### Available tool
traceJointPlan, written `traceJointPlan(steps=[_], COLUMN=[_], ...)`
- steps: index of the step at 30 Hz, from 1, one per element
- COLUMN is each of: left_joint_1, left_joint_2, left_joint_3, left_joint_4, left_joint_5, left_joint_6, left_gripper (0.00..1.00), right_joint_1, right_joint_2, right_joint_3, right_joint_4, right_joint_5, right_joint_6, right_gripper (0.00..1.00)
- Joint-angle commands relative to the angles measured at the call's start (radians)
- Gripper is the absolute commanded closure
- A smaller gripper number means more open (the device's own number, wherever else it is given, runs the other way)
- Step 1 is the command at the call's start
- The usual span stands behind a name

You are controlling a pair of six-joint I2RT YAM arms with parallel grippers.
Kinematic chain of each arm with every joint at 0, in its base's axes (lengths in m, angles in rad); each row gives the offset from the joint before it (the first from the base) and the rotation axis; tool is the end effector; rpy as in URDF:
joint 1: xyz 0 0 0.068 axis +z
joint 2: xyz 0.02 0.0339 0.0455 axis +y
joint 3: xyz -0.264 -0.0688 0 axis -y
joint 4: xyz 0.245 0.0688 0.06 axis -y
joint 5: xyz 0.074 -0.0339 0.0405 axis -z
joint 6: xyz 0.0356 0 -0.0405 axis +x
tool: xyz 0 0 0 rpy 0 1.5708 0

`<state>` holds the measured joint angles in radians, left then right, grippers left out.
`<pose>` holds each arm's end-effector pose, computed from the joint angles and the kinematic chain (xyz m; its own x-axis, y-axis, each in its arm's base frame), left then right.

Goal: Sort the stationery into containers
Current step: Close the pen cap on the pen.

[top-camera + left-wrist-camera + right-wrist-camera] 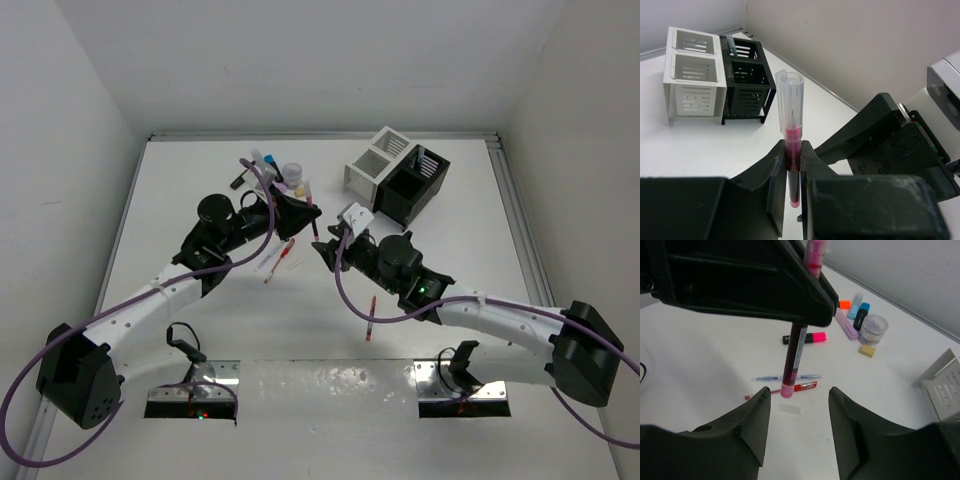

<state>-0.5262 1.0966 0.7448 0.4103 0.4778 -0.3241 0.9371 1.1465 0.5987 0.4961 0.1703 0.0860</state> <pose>0.2128 -0.1425 0.3264 -0.2205 -0.1989 -0.9549 0.8152 0.5000 -0.2924 0.1592 0.2065 0.2721 -0.0901 0.0203 -0.9957 -0.6888 0.7209 0.0771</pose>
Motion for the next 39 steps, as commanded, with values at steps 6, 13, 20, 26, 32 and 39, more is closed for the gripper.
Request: traceJointPlan(steps=[6,13,20,26,32,39], left_joint_1=[0.009,0.008,0.009,0.011,0.012,0.014], left_joint_2=[-0.021,-0.021,-0.033,-0.038,-0.040,-0.044], left_joint_3=[0.031,0.022,-0.019,-0.036,-0.039,-0.041], left_joint_4=[0.028,0.045,0.120,0.160,0.162,0.180], left_joint_5=[0.004,0.025,0.068,0.084,0.079,0.053], left_joint_6=[-0.023,-0.030,-0.072,-0.093,-0.095,-0.089], left_gripper=[1.00,1.00,0.85,0.80,0.81,0.85], right_joint_1=[-0.011,-0.021,-0.034,-0.034,-0.032,-0.032], right_joint_2=[0.073,0.099,0.085,0.085,0.096,0.101], right_joint_3=[0.078,0.079,0.035,0.026,0.036,0.030], right_joint_4=[0.134,0.195,0.352,0.423,0.438,0.427], right_joint_5=[-0.043,-0.055,-0.092,-0.098,-0.114,-0.126], right_joint_6=[0.032,0.058,0.145,0.170,0.179,0.198], right_gripper=[0.56,1.00,1.00,1.00,1.00,1.00])
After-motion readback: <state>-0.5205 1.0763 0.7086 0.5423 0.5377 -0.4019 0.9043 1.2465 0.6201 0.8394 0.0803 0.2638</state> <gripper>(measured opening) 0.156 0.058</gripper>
